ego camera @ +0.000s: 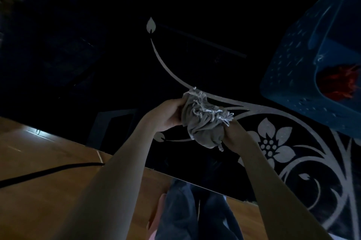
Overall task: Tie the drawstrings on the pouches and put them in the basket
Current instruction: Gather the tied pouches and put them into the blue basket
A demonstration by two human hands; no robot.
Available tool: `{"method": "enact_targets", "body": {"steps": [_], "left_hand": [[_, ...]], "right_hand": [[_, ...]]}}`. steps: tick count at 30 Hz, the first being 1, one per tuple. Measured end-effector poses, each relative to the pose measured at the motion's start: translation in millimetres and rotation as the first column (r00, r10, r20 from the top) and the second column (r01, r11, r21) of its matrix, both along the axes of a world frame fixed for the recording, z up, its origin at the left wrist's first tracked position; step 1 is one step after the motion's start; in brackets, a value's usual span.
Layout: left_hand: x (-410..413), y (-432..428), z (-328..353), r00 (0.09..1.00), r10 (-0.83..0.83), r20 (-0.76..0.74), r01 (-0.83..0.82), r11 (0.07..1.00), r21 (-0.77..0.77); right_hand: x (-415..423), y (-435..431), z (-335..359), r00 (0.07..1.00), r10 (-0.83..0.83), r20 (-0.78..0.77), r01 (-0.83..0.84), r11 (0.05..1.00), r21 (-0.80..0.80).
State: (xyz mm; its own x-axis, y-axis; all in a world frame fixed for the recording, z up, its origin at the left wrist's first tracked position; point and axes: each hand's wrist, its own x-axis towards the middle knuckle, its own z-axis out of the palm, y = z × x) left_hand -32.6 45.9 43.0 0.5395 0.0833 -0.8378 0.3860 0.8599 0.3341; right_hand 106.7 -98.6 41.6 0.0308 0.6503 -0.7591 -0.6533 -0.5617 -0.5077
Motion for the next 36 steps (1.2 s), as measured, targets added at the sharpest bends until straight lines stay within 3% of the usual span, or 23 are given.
{"method": "enact_targets", "body": {"steps": [3,5,9,13,17,20,23,27,31,36], "left_hand": [[-3,-9,-2,0.989,-0.079,0.122,0.08,0.997,-0.008],[-4,-15,-8,0.993,-0.095,0.063,0.089,0.991,0.097],[1,-21,-14,0.996,0.067,-0.058,-0.052,0.973,0.226],[12,-28,-10,0.975,0.177,-0.131,-0.128,0.939,0.319],[22,-29,-5,0.923,0.329,-0.201,-0.246,0.904,0.348],[21,-26,0,0.88,0.407,-0.246,-0.278,0.86,0.427],[24,-26,12,0.923,0.308,-0.231,-0.193,0.889,0.414],[36,-26,42,0.938,0.289,-0.194,-0.227,0.93,0.289],[48,-22,83,0.968,0.149,-0.204,-0.045,0.896,0.442],[66,-15,144,0.989,0.144,-0.04,-0.1,0.839,0.535]], "right_hand": [[-2,2,2,0.999,0.032,0.035,-0.031,0.999,-0.02],[-1,3,2,1.0,-0.008,0.024,0.009,0.999,-0.038],[3,1,2,0.985,-0.128,-0.117,0.109,0.982,-0.153],[1,-6,8,0.96,-0.197,-0.198,0.167,0.973,-0.16],[-3,-3,22,0.97,-0.214,-0.115,0.191,0.964,-0.183],[2,-1,30,0.943,-0.331,-0.021,0.324,0.934,-0.152],[3,1,30,0.938,-0.346,-0.018,0.339,0.928,-0.155],[-7,23,48,0.961,-0.27,0.058,0.275,0.956,-0.1],[6,38,84,0.946,-0.292,0.138,0.304,0.95,-0.075],[25,45,141,0.926,-0.255,0.277,0.275,0.961,-0.032]]}}
